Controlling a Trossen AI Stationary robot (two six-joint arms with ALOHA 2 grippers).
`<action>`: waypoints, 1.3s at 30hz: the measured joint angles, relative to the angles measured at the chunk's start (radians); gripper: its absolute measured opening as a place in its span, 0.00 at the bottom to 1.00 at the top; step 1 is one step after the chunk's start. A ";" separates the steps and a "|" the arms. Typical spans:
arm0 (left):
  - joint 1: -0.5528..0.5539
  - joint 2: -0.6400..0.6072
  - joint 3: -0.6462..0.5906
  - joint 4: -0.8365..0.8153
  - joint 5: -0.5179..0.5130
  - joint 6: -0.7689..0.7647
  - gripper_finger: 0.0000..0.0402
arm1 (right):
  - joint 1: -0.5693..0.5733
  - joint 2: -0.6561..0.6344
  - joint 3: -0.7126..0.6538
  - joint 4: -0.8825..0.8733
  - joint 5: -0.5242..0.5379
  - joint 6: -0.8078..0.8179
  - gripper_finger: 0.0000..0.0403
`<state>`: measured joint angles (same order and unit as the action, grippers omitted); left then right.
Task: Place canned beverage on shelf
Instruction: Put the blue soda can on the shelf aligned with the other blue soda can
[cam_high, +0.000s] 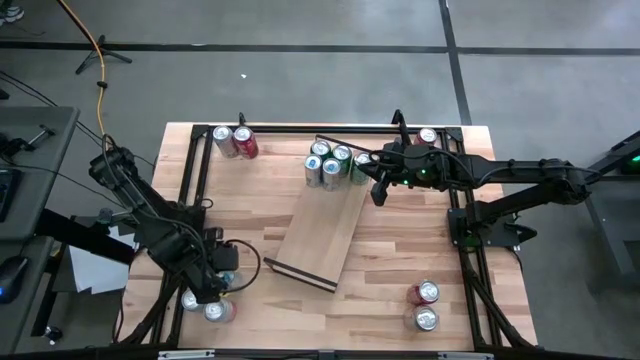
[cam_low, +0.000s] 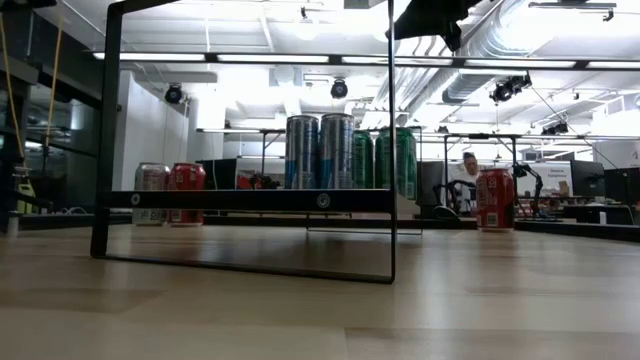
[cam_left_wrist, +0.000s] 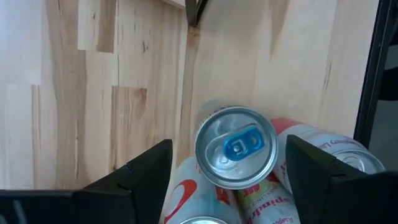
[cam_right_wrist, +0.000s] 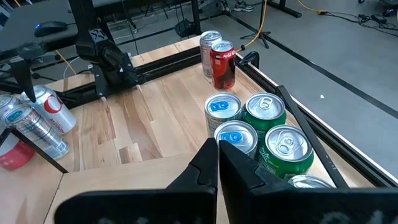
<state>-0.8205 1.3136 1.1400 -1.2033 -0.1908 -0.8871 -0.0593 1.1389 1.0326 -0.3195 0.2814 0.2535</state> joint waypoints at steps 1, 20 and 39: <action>-0.002 0.000 0.000 0.003 -0.001 0.000 0.58 | 0.000 0.000 0.000 0.000 0.000 -0.001 0.00; -0.001 0.106 0.000 0.043 0.032 0.069 0.58 | 0.000 0.000 0.000 0.000 0.001 -0.008 0.00; 0.002 0.177 0.000 -0.023 0.005 -0.001 0.42 | 0.000 0.001 0.000 0.000 0.001 0.008 0.00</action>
<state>-0.8185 1.4910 1.1404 -1.2264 -0.1856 -0.8886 -0.0593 1.1397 1.0325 -0.3199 0.2822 0.2615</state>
